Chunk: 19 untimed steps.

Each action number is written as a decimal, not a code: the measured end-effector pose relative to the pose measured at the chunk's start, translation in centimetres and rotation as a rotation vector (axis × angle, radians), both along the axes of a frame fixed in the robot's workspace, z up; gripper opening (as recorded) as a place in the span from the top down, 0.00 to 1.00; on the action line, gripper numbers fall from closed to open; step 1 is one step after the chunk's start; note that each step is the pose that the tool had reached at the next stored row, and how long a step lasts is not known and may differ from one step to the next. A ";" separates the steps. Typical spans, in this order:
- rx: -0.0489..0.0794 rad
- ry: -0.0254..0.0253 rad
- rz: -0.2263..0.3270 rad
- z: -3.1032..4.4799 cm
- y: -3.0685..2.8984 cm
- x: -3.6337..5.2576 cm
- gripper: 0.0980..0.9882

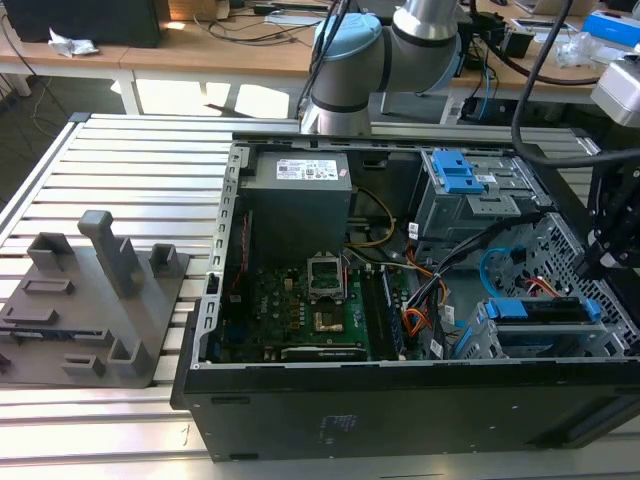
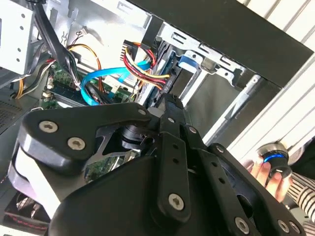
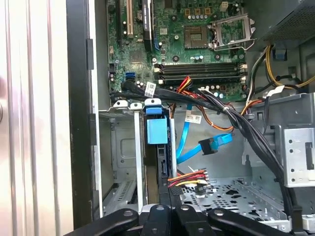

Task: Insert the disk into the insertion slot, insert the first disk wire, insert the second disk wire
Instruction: 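Insert the first disk wire, then insert the second disk wire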

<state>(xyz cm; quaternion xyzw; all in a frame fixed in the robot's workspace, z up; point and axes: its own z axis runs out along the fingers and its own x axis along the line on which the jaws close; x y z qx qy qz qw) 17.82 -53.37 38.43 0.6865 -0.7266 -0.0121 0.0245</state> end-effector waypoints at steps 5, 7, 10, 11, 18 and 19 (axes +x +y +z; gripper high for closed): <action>0.000 0.0001 0.000 0.25 0.00 0.00 0.99; 0.000 0.0000 0.000 0.27 0.00 0.00 0.99; 0.000 0.0001 0.000 0.29 0.00 0.00 0.99; 0.000 0.0000 0.000 0.28 0.00 0.00 0.99; 0.000 0.0000 0.000 0.32 0.00 -2.08 0.99; 0.000 0.0000 0.000 0.32 0.00 -2.83 0.99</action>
